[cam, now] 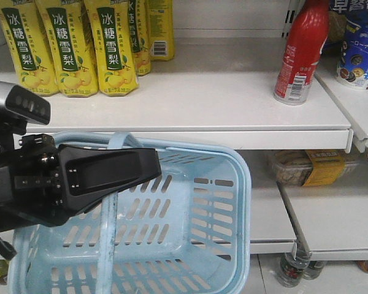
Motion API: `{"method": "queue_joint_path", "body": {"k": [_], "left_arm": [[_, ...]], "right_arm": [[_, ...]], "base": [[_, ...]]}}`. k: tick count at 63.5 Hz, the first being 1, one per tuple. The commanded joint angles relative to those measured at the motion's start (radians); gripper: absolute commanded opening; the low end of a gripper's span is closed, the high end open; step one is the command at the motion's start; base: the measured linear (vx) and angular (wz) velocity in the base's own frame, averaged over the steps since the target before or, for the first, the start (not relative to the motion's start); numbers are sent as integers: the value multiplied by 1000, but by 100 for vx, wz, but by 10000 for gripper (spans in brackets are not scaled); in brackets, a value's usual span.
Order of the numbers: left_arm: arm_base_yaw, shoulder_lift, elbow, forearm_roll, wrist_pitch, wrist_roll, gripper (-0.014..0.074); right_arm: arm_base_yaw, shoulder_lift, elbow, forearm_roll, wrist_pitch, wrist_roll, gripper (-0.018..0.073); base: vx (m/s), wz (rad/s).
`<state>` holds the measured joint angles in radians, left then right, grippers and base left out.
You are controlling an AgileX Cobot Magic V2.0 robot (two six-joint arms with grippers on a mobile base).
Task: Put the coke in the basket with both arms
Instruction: 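Reach the right gripper up to the red Coca-Cola bottle and grasp its neck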
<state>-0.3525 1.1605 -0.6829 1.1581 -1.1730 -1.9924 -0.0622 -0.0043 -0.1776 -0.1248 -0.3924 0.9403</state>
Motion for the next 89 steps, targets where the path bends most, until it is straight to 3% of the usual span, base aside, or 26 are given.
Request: {"method": "queue_joint_path", "body": {"k": [1, 11, 15, 18, 29, 37, 57, 79, 89], "left_arm": [[-5, -23, -24, -83, -175, 10, -6], [-5, -23, -24, -83, -175, 10, -6], [-5, -23, -24, -83, -175, 10, -6], [-5, -23, -24, -83, -175, 10, -6], [-5, -23, -24, -83, -175, 10, -6], [-5, -23, -24, -83, -175, 10, -6], [-5, -23, -24, -83, -175, 10, -6], [-5, -23, -24, -83, -175, 10, -6], [-5, -23, -24, -83, -175, 10, -6]], "right_arm": [[-5, 78, -201, -474, -14, 146, -1], [-5, 279, -457, -1280, -84, 632, 80], [-5, 375, -543, -1535, -149, 798, 158], [-6, 441, -592, -1660, -190, 909, 249], [-5, 629, -662, -1647, -131, 961, 554], [-5, 721, -689, -1633, -34, 950, 680], [-5, 976, -865, -1621, -26, 832, 678], [9, 1232, -1085, -1622, -103, 829, 661], [60, 1309, -1123, -1623, 20, 820, 650]], "base": [[0, 0], [0, 0], [0, 0], [0, 0], [0, 0], [0, 0], [0, 0], [0, 0], [0, 0]]}}
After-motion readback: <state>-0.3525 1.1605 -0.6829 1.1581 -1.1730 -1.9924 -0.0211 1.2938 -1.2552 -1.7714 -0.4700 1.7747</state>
